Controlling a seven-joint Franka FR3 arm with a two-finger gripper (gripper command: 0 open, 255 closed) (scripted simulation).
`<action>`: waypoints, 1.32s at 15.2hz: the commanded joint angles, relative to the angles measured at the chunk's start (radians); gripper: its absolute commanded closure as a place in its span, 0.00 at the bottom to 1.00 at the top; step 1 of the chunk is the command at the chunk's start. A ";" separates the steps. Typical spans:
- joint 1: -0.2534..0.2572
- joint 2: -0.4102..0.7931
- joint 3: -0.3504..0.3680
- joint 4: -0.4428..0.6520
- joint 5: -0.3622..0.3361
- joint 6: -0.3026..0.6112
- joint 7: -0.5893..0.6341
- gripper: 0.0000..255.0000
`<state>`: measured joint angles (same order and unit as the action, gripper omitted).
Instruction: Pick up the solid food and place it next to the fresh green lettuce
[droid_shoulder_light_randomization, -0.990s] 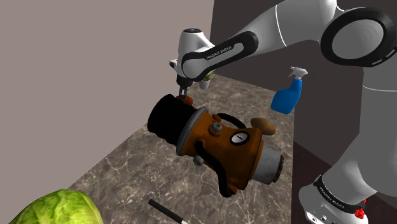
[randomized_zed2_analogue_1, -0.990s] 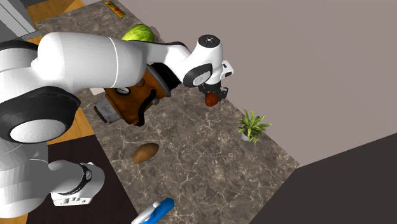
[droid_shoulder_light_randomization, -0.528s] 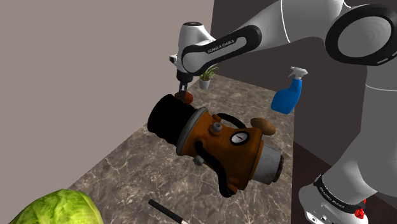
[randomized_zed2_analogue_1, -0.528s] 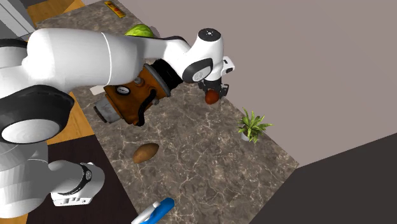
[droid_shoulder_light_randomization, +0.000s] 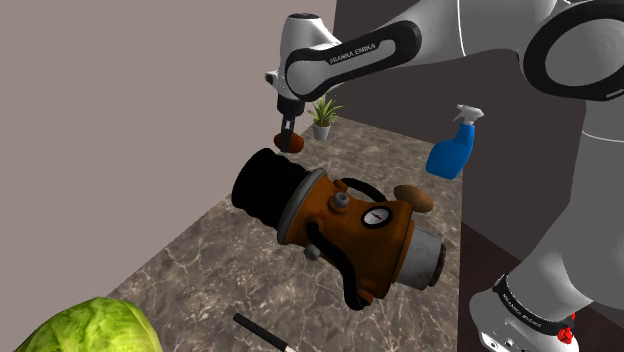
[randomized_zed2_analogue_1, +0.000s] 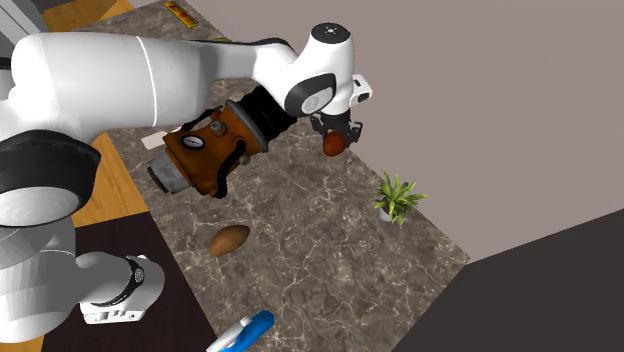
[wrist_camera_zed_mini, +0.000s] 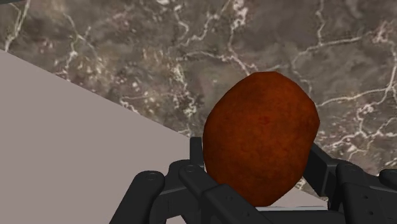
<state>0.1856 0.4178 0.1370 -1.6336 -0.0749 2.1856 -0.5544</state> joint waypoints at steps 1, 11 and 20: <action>-0.001 -0.011 0.001 0.014 0.002 -0.025 -0.002 1.00; -0.001 -0.044 0.004 0.101 0.010 -0.145 -0.008 1.00; 0.001 -0.055 0.006 0.206 0.013 -0.260 -0.012 1.00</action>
<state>0.1861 0.3644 0.1431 -1.4412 -0.0617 1.9402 -0.5658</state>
